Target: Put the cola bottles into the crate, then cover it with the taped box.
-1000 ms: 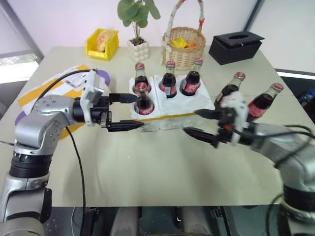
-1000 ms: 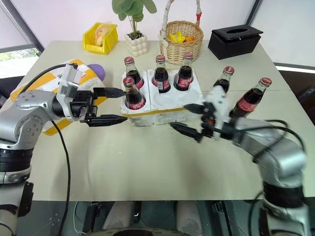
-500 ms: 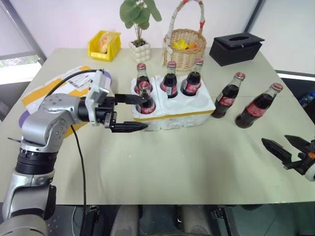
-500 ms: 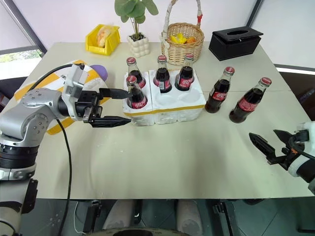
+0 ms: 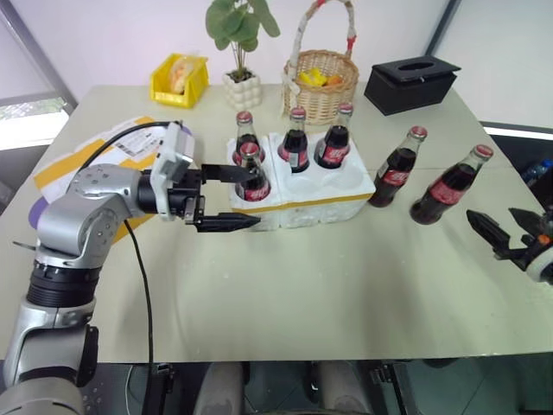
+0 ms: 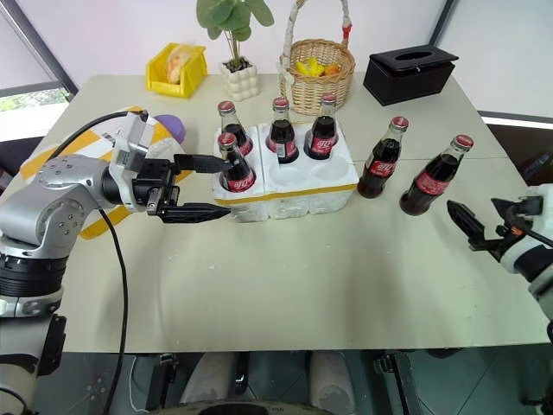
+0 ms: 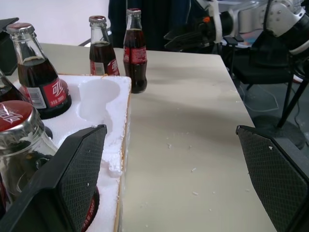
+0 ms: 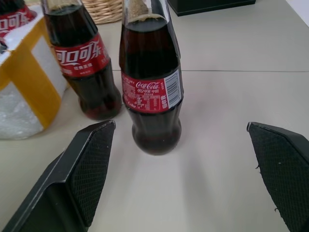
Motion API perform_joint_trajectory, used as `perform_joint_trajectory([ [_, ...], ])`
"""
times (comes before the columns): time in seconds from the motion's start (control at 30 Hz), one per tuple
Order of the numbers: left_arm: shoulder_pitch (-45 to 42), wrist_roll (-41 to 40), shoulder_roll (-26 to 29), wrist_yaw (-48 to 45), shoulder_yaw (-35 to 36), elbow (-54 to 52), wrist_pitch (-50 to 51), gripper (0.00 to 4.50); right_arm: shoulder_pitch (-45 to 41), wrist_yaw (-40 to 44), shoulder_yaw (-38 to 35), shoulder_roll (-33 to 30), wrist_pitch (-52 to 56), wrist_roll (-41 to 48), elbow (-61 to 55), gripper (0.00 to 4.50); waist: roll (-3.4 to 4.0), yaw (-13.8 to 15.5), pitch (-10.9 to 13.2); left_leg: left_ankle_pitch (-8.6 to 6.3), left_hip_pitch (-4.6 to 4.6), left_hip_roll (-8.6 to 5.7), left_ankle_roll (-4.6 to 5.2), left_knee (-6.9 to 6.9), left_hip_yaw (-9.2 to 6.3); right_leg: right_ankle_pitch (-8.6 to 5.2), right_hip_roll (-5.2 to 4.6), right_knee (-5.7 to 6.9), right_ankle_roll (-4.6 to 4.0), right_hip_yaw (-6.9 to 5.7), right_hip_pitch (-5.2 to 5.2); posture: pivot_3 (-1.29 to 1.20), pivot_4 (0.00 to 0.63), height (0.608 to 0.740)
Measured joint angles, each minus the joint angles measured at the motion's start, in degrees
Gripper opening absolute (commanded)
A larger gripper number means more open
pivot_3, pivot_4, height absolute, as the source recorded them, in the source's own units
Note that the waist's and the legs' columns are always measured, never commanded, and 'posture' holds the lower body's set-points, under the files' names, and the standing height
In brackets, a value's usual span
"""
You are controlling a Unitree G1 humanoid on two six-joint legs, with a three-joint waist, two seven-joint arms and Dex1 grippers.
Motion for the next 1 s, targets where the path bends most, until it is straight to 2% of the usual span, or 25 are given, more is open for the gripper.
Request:
perform_joint_trajectory([
  [0.27,0.14,-0.17,0.11,0.66,0.14,-1.08,0.51,4.50,-8.19,-1.05,6.45,-1.10,-4.73,-3.71,7.58,4.47,0.00,-0.14,0.00,0.00,0.04,0.01,0.00,-0.01,0.00,0.00,0.06,0.03,0.00,0.03,-0.01,0.00,0.150,0.740],
  [1.0,0.25,-0.36,0.76,1.38,0.28,-1.14,0.97,4.50,-15.20,0.09,15.94,-0.57,-12.97,-8.03,18.65,4.47,0.00,-0.14,0.00,0.00,0.01,0.01,0.00,-0.01,0.01,0.01,0.07,0.01,0.01,0.06,-0.01,0.00,0.150,0.740],
])
